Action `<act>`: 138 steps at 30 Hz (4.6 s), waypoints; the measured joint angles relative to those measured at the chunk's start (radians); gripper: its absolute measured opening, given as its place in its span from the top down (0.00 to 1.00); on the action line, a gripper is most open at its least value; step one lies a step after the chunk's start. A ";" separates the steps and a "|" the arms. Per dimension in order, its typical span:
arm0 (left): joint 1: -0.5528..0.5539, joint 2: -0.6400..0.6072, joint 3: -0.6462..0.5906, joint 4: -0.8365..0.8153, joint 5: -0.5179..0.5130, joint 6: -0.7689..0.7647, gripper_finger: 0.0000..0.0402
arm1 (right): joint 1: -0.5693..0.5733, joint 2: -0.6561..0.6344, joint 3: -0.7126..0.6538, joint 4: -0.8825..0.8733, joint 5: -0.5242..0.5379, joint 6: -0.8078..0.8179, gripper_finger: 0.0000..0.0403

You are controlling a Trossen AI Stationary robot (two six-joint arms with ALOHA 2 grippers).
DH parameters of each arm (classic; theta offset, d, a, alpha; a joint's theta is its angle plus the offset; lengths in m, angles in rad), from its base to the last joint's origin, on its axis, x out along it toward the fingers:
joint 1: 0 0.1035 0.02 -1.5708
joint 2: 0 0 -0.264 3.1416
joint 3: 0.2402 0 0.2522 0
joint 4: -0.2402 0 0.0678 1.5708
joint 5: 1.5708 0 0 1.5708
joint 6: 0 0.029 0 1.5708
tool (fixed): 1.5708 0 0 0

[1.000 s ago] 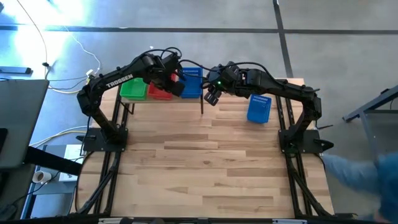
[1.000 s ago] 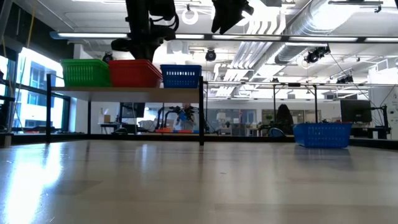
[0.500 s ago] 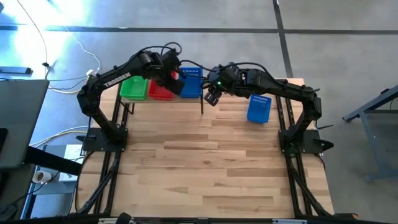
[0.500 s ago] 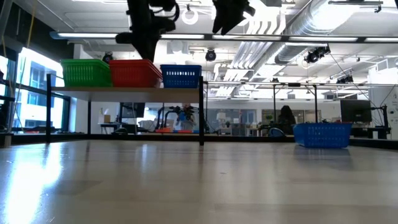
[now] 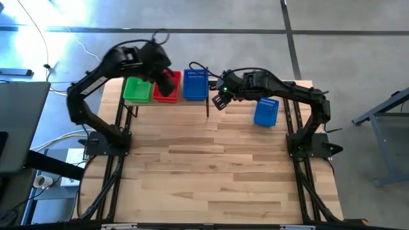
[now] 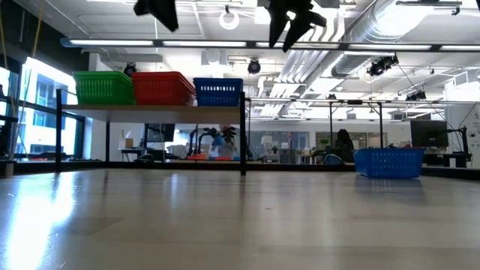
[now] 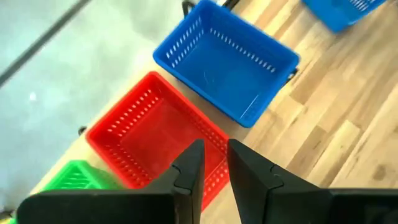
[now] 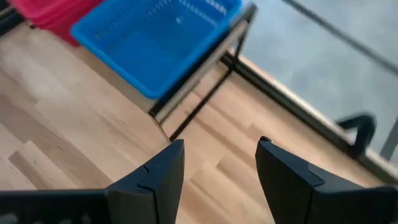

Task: Stack baskets on shelf by color
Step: Stack the blue basket on top of the blue baskets on the shelf

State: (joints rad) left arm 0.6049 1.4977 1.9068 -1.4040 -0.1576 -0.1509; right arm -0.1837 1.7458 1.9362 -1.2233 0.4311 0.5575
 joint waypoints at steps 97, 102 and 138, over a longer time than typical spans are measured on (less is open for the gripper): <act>-0.107 -0.608 -0.750 0.721 -0.036 0.216 0.84 | -0.149 -0.163 -0.641 0.275 -0.173 0.658 1.00; -0.107 -0.608 -0.750 0.721 -0.036 0.216 0.85 | -0.115 -0.163 -0.487 0.234 -0.083 0.646 1.00; -0.107 -0.608 -0.750 0.696 -0.035 0.216 0.85 | -0.144 0.123 0.372 0.278 0.057 0.276 1.00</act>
State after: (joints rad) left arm 0.4976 0.8894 1.1572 -0.7079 -0.1921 0.0647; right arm -0.3272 1.8690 2.3079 -0.9451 0.4879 0.8334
